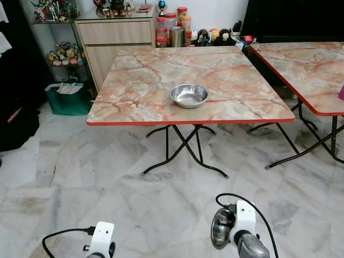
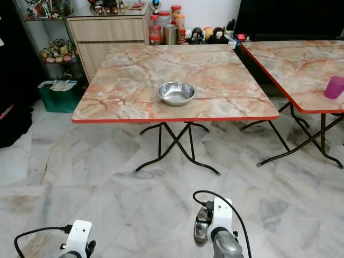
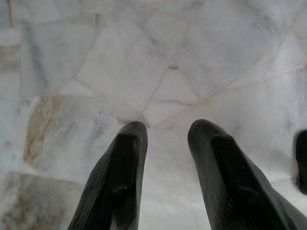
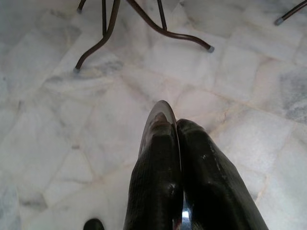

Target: Setting the table

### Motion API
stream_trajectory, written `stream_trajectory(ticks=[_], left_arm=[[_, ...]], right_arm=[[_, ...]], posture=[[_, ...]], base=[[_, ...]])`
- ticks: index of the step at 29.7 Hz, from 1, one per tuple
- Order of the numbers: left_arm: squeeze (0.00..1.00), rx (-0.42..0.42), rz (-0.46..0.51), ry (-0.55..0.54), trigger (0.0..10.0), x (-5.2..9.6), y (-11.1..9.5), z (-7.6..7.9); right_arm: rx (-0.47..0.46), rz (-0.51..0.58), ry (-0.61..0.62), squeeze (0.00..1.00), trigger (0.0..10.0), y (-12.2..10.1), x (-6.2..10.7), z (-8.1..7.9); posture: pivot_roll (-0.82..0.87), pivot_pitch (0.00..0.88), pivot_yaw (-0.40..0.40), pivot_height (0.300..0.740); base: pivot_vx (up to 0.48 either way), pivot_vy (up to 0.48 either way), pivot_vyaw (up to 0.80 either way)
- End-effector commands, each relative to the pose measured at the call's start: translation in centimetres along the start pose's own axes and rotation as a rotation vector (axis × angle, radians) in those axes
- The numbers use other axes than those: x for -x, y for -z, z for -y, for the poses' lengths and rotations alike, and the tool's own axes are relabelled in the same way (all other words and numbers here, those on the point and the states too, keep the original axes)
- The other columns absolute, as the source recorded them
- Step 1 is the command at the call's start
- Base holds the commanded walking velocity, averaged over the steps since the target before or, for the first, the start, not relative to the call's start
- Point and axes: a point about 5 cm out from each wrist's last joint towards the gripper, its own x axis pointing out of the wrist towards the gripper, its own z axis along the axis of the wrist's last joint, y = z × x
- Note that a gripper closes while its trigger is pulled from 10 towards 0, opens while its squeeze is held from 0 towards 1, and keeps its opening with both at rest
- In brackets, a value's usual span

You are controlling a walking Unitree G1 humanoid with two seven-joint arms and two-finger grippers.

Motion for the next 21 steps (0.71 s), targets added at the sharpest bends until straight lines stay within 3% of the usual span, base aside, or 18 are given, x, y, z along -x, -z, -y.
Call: stream_trajectory(ticks=[1,3,10,15,21], left_arm=[[0.0,-0.012,-0.017,-0.004,10.0,0.1,0.3,-0.1],[0.0,-0.012,-0.016,-0.002,10.0,0.0,0.3,0.0],[0.0,-0.011,-0.015,0.002,10.0,0.0,0.2,0.0],[0.0,-0.014,-0.015,0.003,10.0,0.0,0.2,0.0],[0.0,-0.029,-0.02,0.004,10.0,0.0,0.2,-0.2]], right_arm=[[-0.008,0.005,0.008,0.0,10.0,-0.1,0.0,0.0],[-0.052,-0.007,0.029,0.0,10.0,0.3,0.1,0.3],[-0.028,-0.039,0.05,0.0,10.0,1.3,0.4,0.7],[-0.036,-0.049,0.067,0.0,10.0,1.7,0.6,1.0],[-0.052,-0.064,0.047,0.0,10.0,2.0,0.6,0.6]], posture=[[-0.02,0.0,0.023,0.736],[-0.02,0.0,0.024,0.736],[-0.02,0.0,0.025,0.736],[-0.02,0.0,0.03,0.736],[-0.02,0.0,0.036,0.736]], base=[[0.27,0.0,0.59],[0.272,0.0,0.0],[0.292,0.0,0.0],[0.299,0.0,0.8],[0.333,0.0,0.0]])
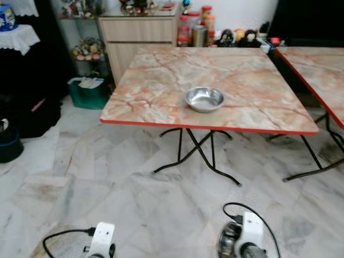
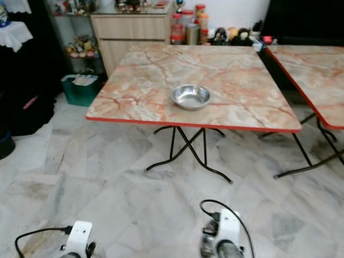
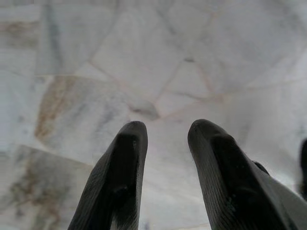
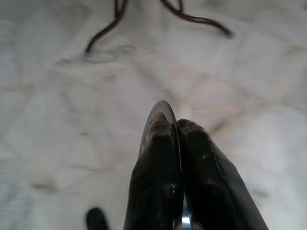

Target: Setting the table

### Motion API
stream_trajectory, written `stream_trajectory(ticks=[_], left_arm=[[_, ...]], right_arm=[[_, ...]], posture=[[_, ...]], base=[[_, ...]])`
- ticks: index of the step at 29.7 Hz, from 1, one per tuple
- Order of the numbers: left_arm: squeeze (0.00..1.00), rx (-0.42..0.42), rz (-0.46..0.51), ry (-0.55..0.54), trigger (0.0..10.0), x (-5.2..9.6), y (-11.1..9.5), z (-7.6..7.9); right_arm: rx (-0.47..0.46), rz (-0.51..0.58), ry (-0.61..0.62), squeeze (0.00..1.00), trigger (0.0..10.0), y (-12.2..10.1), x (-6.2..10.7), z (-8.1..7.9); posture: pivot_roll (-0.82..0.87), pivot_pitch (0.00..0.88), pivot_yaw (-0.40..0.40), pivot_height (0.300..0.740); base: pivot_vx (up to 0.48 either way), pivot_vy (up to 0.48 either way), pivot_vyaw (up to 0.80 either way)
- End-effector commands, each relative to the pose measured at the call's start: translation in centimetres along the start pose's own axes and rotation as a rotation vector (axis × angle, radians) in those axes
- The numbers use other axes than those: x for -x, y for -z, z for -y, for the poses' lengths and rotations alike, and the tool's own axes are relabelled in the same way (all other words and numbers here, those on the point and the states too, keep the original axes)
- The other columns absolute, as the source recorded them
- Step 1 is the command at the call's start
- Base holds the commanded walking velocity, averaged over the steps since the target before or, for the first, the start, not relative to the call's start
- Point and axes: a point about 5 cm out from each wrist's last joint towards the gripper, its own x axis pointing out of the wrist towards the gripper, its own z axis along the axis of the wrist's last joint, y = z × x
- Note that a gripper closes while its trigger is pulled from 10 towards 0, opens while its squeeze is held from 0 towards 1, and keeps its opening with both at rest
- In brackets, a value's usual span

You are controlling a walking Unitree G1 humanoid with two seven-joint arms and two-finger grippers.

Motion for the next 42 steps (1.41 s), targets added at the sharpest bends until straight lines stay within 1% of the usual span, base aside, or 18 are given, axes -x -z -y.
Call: stream_trajectory(ticks=[1,8,16,19,22,26,29,30,34,35,36,37,38,39,42], left_arm=[[0.0,-0.024,0.012,0.01,10.0,-0.2,-0.7,0.2],[0.0,-0.03,0.011,0.01,10.0,-0.2,-0.6,0.1],[0.0,-0.035,0.011,0.012,10.0,-0.2,-0.6,0.1],[0.0,-0.034,0.013,0.012,10.0,-0.2,-0.7,0.1],[0.0,-0.026,0.014,0.01,10.0,-0.2,-0.8,0.2],[0.0,-0.022,0.012,0.013,10.0,-0.3,-0.8,0.5],[0.0,-0.02,0.008,0.018,10.0,-0.3,-0.8,0.7],[0.0,-0.014,0.006,0.025,10.0,-0.3,-0.7,0.9],[0.0,-0.011,0.007,0.027,10.0,-0.3,-0.7,1.1],[0.0,-0.011,0.007,0.027,10.0,-0.3,-0.7,1.1],[0.0,-0.009,0.006,0.026,10.0,-0.2,-0.7,1.1],[0.0,-0.01,0.004,0.027,10.0,-0.2,-0.6,1.1],[0.0,-0.01,0.004,0.027,10.0,-0.2,-0.6,1.1],[0.0,-0.011,0.003,0.028,10.0,-0.2,-0.6,1.2],[0.0,-0.014,0.0,0.032,10.0,-0.2,-0.6,1.2]], right_arm=[[-0.016,0.001,0.012,0.0,10.0,-0.1,0.0,0.7],[-0.002,-0.004,-0.013,0.0,10.0,0.0,0.0,0.1],[0.031,-0.013,-0.028,0.0,10.0,0.1,0.0,0.0],[0.031,-0.012,-0.028,0.0,10.0,0.1,0.0,0.0],[0.01,-0.007,-0.028,0.0,10.0,-0.1,0.0,0.1],[0.007,-0.003,-0.05,0.0,10.0,-0.3,-0.1,-0.1],[0.011,-0.016,-0.085,0.0,10.0,-0.2,-0.1,-0.6],[0.028,-0.015,-0.102,0.0,10.0,-0.2,-0.1,-0.8],[0.078,0.05,-0.182,0.0,10.0,-1.6,-0.3,-1.9],[0.078,0.05,-0.182,0.0,10.0,-1.6,-0.3,-1.9],[0.083,0.083,-0.224,0.0,10.0,-2.2,-0.4,-2.4],[0.083,0.127,-0.297,0.0,10.0,-3.1,-0.4,-3.1],[0.083,0.127,-0.297,0.0,10.0,-3.1,-0.4,-3.1],[0.074,0.151,-0.356,0.0,10.0,-3.7,-0.4,-3.7],[0.069,0.174,-0.421,0.0,10.0,-4.3,-0.3,-4.4]], posture=[[-0.02,0.0,0.036,0.736],[-0.01,0.0,0.037,0.736],[-0.01,0.0,0.032,0.736],[-0.01,0.0,0.032,0.736],[-0.02,0.0,0.028,0.736],[-0.02,0.0,0.023,0.736],[-0.02,0.0,0.017,0.736],[-0.02,0.0,0.015,0.736],[-0.03,0.0,0.011,0.736],[-0.03,0.0,0.011,0.736],[-0.03,0.0,0.012,0.736],[-0.04,0.0,0.013,0.736],[-0.04,0.0,0.013,0.736],[-0.04,0.0,0.013,0.736],[-0.05,0.0,0.016,0.736]], base=[[0.345,0.0,0.0],[0.35,0.0,0.0],[0.362,0.0,0.0],[0.368,0.0,0.0],[0.365,0.0,0.0],[0.366,0.0,0.0],[0.333,0.0,0.0],[0.0,0.0,0.0],[0.0,0.0,0.0],[0.0,0.0,0.0],[0.0,0.0,0.0],[0.0,0.0,0.0],[0.0,0.0,0.0],[0.0,0.0,0.0],[0.0,0.0,0.0]])
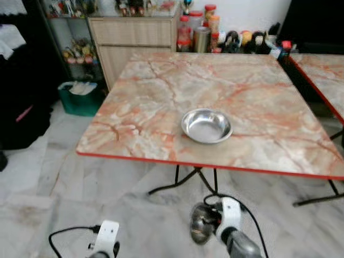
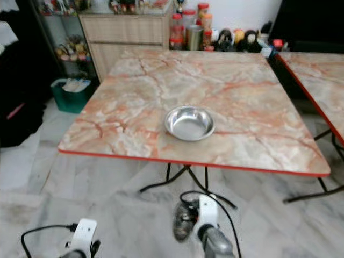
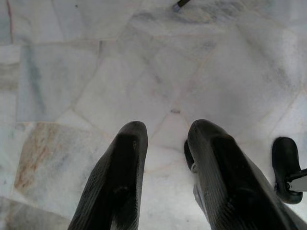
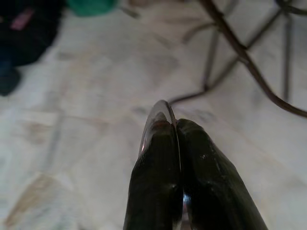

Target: Setting the table

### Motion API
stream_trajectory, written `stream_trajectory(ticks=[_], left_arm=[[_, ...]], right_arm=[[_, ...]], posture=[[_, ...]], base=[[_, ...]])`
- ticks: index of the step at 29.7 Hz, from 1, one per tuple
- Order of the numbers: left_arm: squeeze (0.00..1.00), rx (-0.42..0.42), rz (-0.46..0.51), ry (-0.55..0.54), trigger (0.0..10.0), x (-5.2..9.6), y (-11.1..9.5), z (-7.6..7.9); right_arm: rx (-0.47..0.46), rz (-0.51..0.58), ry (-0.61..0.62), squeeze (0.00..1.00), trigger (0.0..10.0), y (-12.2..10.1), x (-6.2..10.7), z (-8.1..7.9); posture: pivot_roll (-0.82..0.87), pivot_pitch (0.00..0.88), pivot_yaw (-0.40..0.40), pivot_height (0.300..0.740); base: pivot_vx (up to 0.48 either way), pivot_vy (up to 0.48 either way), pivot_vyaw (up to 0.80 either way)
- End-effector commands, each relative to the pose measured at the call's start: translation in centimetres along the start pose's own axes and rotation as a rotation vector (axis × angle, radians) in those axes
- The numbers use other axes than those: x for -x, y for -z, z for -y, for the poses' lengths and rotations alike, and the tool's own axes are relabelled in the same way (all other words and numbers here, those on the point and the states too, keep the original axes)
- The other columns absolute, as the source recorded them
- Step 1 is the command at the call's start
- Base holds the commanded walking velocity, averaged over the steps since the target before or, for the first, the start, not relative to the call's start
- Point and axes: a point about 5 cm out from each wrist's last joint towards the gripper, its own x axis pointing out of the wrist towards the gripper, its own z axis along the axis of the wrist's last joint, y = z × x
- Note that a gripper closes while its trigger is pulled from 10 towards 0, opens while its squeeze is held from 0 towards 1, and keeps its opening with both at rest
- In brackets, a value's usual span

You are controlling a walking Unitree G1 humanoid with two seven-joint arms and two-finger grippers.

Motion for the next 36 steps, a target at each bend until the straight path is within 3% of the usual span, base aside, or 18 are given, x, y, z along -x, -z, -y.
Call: stream_trajectory(ticks=[1,7,11,14,21,26,30,36], left_arm=[[0.0,-0.004,-0.015,-0.002,10.0,0.0,0.3,-0.1],[0.0,-0.007,-0.006,0.005,10.0,-0.1,-0.2,0.2],[0.0,-0.012,-0.009,0.016,10.0,-0.1,-0.2,0.5],[0.0,-0.012,-0.009,0.016,10.0,-0.1,-0.2,0.5],[0.0,-0.01,-0.011,0.011,10.0,-0.1,0.0,0.4],[0.0,-0.011,-0.012,0.009,10.0,0.0,0.1,0.3],[0.0,-0.012,-0.01,0.007,10.0,0.0,0.1,0.2],[0.0,-0.021,0.0,0.052,10.0,0.0,-0.1,0.9]], right_arm=[[0.017,0.069,-0.091,0.0,10.0,-1.6,-0.4,-0.7],[0.017,0.196,-0.262,0.0,10.0,-4.8,-1.3,-2.8],[0.076,0.257,-0.353,0.0,10.0,-7.0,-1.9,-4.5],[0.082,0.292,-0.359,0.0,10.0,-7.9,-2.0,-4.8],[0.097,0.478,-0.49,0.0,10.0,-13.1,-1.8,-7.5],[0.087,0.571,-0.523,0.0,10.0,-15.7,-1.3,-8.4],[0.066,0.645,-0.487,0.0,10.0,-17.4,-0.9,-8.4],[0.175,0.669,-0.274,0.0,10.0,-18.6,-1.1,-6.9]], posture=[[-0.05,0.0,0.017,0.736],[-0.06,0.0,0.015,0.736],[-0.06,0.0,0.015,0.736],[-0.06,0.0,0.015,0.736],[-0.05,0.0,0.016,0.736],[-0.04,0.0,0.018,0.736],[-0.04,0.0,0.02,0.736],[-0.05,0.0,0.024,0.736]], base=[[0.0,0.0,0.0],[0.0,0.0,0.0],[0.0,0.0,0.0],[0.0,0.0,0.0],[0.0,0.0,0.0],[0.0,0.0,0.0],[0.0,0.0,0.0],[0.0,0.0,0.0]])
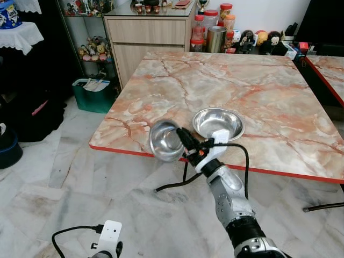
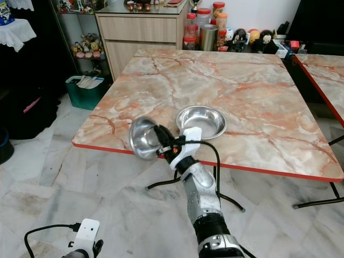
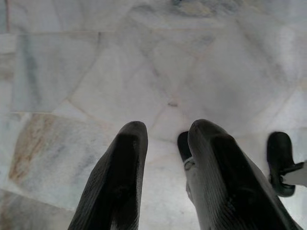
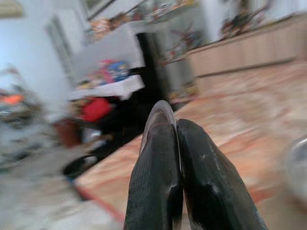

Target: Setting the table

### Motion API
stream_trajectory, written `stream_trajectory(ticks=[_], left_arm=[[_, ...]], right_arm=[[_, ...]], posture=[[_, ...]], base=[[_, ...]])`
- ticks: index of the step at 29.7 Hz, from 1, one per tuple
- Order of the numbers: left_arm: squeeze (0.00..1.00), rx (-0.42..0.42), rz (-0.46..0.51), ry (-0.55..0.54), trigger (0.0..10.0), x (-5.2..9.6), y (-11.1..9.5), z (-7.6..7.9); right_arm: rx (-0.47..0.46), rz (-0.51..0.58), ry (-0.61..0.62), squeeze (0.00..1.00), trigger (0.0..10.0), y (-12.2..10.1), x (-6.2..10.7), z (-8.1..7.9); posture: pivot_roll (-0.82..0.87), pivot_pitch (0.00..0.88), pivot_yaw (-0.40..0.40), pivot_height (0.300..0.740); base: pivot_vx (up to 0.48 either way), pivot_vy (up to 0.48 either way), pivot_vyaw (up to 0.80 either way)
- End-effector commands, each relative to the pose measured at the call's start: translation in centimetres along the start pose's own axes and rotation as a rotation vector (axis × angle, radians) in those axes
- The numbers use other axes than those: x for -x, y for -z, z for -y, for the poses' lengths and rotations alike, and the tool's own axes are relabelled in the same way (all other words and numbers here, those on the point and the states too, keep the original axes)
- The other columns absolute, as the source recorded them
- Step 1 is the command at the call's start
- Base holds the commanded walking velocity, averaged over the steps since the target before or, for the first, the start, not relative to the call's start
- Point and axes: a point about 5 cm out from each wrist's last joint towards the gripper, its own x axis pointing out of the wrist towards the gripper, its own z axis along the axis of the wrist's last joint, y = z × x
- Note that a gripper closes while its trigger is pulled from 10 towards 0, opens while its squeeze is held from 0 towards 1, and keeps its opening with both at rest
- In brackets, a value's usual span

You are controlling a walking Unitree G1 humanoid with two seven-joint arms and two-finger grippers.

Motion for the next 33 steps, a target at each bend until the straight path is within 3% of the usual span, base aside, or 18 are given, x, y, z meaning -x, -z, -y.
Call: stream_trajectory(ticks=[1,12,16,33], left_arm=[[0.0,-0.008,0.0,0.008,10.0,0.0,0.0,0.1],[0.0,0.026,0.019,-0.018,10.0,0.0,-0.2,-0.3],[0.0,0.025,0.021,-0.017,10.0,-0.1,-0.4,-0.3],[0.0,0.028,0.029,-0.014,10.0,-0.1,-0.6,0.0]], right_arm=[[0.022,0.033,0.117,0.0,10.0,-0.8,-0.3,1.1],[0.068,0.101,0.251,0.0,10.0,-2.4,-0.3,2.6],[0.11,0.117,0.377,0.0,10.0,-2.9,-0.1,3.9],[0.165,0.125,0.376,0.0,10.0,-3.1,-0.3,3.7]], posture=[[-0.05,0.0,0.022,0.736],[-0.05,0.0,0.021,0.736],[-0.05,0.0,0.022,0.736],[-0.06,0.0,0.019,0.736]], base=[[0.0,0.0,0.0],[0.0,0.0,0.0],[0.0,0.0,0.0],[0.244,0.0,-0.17]])
